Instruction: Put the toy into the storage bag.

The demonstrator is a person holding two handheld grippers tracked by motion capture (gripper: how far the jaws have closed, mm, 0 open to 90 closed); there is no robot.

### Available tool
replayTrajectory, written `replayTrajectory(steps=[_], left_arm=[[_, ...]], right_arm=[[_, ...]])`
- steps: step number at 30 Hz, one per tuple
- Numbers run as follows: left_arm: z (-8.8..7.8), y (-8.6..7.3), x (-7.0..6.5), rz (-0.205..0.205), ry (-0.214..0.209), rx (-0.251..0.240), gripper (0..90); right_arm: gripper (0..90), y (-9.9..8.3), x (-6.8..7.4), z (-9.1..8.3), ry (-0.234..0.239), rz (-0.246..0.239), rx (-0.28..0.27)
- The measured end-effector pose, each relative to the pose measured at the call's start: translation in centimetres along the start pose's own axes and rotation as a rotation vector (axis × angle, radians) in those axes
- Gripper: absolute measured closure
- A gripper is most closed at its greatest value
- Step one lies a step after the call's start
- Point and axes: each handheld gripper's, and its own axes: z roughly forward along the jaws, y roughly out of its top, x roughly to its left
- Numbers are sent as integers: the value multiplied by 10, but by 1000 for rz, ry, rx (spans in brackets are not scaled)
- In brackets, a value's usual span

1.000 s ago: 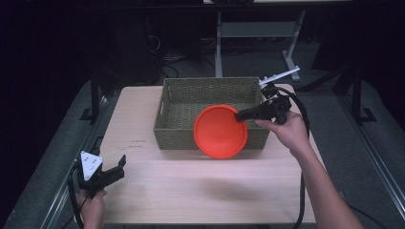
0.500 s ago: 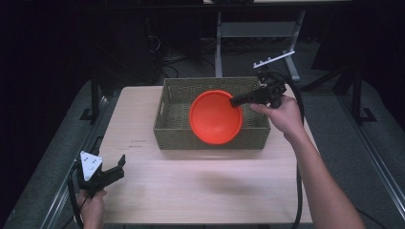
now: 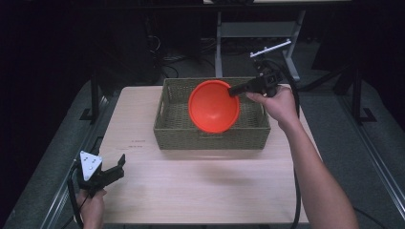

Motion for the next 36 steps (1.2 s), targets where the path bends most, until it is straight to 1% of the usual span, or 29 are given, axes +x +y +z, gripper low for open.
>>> replayTrajectory(steps=[3,8,11,15,17,19,21,25,28,30,33,36], left_arm=[[0,0,0,-2,0,-1,127],[0,0,0,-2,3,-2,127],[0,0,0,-9,2,-8,127],[-1,1,1,2,4,-3,127],[0,0,0,-7,5,-10,127],[0,0,1,-12,1,-10,127],[0,1,1,-14,-1,-8,127],[0,0,1,-1,2,-6,127],[0,0,1,-5,0,-3,127],[0,1,1,-3,1,-6,127],[0,1,1,1,2,-8,127],[0,1,1,-2,1,-9,127]], right_arm=[[819,4,-3,1,-4,12,-6],[818,10,-8,1,-24,27,-5],[819,14,-11,0,-29,35,-14],[818,16,-15,0,-33,63,-31],[818,16,-18,0,-43,64,-33],[818,17,-21,1,-51,76,-41],[818,18,-25,3,-53,95,-52],[818,22,-31,7,-61,117,-72],[818,25,-36,11,-62,136,-84],[818,26,-39,15,-73,149,-84],[818,27,-42,19,-93,153,-85],[818,27,-48,23,-105,165,-80]])
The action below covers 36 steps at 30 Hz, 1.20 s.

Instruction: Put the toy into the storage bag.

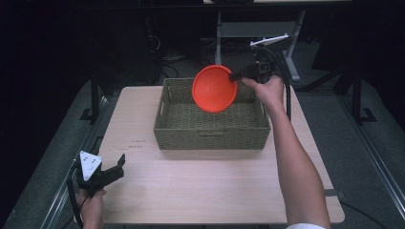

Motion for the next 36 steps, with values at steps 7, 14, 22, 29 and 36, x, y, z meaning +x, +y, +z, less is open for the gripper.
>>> replayTrajectory(steps=[7,14,22,29,36], left_arm=[[0,0,0,6,2,1,127],[0,1,-1,11,1,1,127],[0,1,-1,11,1,0,127],[3,1,-4,16,-8,4,127],[3,2,-4,12,-6,0,127]], right_arm=[[818,-1,-10,6,-35,24,-10],[818,-4,-20,15,-73,53,-4],[818,-8,-26,27,-88,63,19],[817,-12,-30,33,-94,74,30],[817,-17,-38,35,-113,86,49]])
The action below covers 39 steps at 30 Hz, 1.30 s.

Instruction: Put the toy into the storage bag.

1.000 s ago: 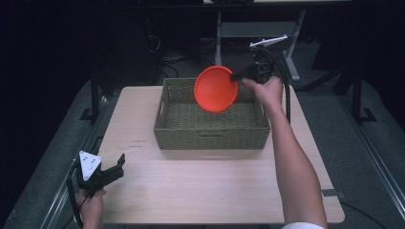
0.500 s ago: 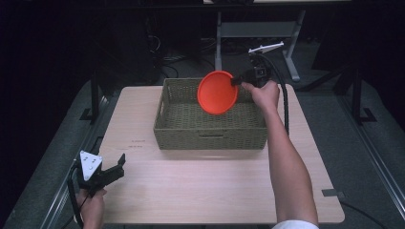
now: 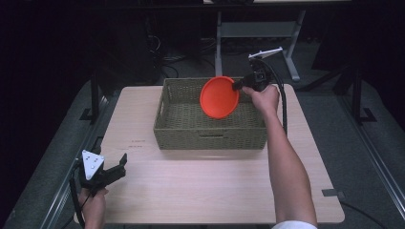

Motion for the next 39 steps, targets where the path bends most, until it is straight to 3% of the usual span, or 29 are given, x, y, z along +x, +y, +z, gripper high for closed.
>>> replayTrajectory(steps=[13,18,27,39], left_arm=[[-1,0,1,-1,2,0,127],[-1,0,0,2,-2,-1,127],[-1,0,2,-5,1,-5,127],[-1,0,2,-4,3,-7,127]], right_arm=[[817,-4,-4,18,10,8,26],[815,-10,-4,36,14,14,65],[814,-14,-6,51,27,26,103],[804,-19,-10,69,-27,7,181]])
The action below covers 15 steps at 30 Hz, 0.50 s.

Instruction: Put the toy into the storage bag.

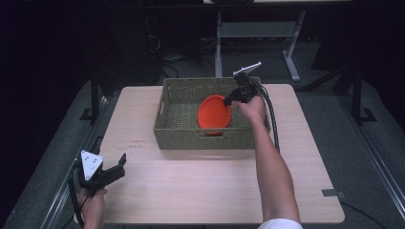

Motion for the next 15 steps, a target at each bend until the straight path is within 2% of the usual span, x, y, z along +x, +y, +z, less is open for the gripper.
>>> replayTrajectory(steps=[4,10,15], left_arm=[[0,0,0,4,0,1,127],[0,0,0,0,-1,2,128],[0,0,-1,3,1,1,127]], right_arm=[[804,-3,-3,5,-1,4,8],[797,-8,-13,7,16,49,15],[749,-8,-13,5,20,50,19]])
